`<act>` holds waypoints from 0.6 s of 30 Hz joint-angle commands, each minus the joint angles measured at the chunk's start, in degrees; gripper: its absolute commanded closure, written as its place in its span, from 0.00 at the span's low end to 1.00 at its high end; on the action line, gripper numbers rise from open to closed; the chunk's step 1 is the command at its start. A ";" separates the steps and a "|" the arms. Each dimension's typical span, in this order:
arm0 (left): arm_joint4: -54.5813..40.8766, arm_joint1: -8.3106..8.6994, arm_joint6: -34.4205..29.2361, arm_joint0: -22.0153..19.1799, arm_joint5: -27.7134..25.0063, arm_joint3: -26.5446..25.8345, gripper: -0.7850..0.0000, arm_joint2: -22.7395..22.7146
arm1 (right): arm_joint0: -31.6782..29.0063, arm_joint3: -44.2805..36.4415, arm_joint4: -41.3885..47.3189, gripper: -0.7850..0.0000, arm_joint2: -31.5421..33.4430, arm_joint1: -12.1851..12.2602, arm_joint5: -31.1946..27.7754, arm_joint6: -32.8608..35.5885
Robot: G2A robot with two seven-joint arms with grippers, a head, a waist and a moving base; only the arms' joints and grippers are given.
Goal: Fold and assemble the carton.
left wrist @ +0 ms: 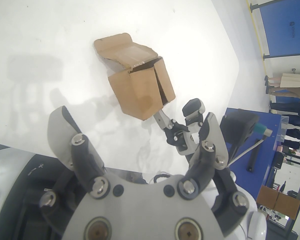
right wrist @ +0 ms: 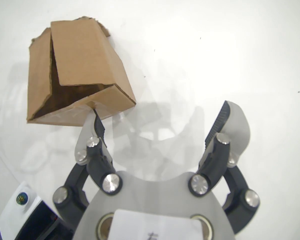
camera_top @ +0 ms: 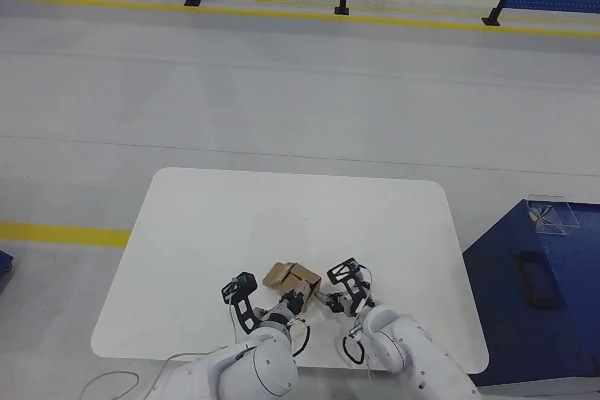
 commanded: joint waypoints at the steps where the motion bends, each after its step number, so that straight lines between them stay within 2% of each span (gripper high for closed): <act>1: 0.00 0.00 0.00 0.00 0.00 0.00 0.00 0.00 | 2.25 2.14 0.43 0.00 -1.52 -0.74 1.21 -0.04; 6: 0.00 0.00 0.00 0.00 0.00 0.00 0.00 0.00 | 6.17 6.98 4.65 0.00 -3.52 -2.54 4.36 -0.53; 13: 0.00 0.00 0.00 0.00 0.00 0.00 0.00 0.00 | 8.21 9.25 8.59 0.00 -1.94 -3.25 3.93 -1.70; 16: 1.17 0.20 -1.07 1.57 -7.92 0.50 0.00 -3.10 | 6.53 6.95 9.26 0.00 1.06 -2.64 3.09 -3.08; 18: 2.10 0.35 -1.68 3.78 -16.65 1.48 0.00 -5.39 | 4.41 4.24 10.07 0.00 3.50 -2.08 1.87 -4.41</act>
